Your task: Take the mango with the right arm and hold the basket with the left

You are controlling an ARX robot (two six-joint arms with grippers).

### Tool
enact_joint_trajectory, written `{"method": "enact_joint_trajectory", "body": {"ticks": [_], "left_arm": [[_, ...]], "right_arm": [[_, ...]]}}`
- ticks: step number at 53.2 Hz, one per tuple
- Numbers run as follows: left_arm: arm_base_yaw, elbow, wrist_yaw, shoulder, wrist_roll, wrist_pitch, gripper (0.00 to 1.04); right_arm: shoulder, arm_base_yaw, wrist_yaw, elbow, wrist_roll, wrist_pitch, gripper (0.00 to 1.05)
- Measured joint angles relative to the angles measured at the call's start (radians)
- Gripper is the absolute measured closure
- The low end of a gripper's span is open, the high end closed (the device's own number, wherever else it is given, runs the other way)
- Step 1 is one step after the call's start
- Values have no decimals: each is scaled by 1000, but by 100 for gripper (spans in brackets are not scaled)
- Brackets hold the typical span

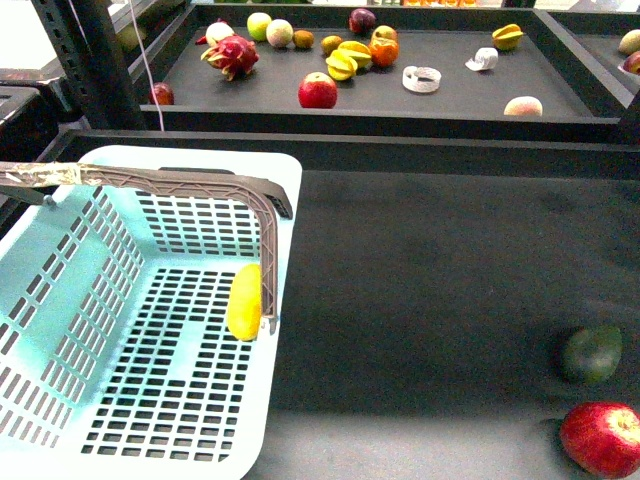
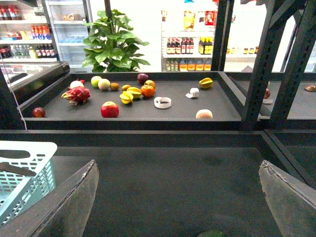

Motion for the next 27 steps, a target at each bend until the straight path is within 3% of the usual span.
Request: {"method": "enact_joint_trajectory", "body": {"ticks": [1, 3, 7, 22, 27], "left_arm": [[21, -33, 134, -6, 84, 52, 25], [44, -70, 276, -25, 166, 75, 32], [74, -128, 470, -98, 307, 67, 48], [152, -243, 565, -351, 394, -70, 102], [174, -269, 582, -451, 400, -141, 103]], "right_arm": [[0, 0, 0, 0, 0, 0, 8], [0, 0, 2, 0, 0, 0, 8], [0, 0, 2, 0, 0, 0, 8], [0, 0, 1, 0, 0, 0, 8], [0, 0, 1, 0, 0, 0, 8]]}}
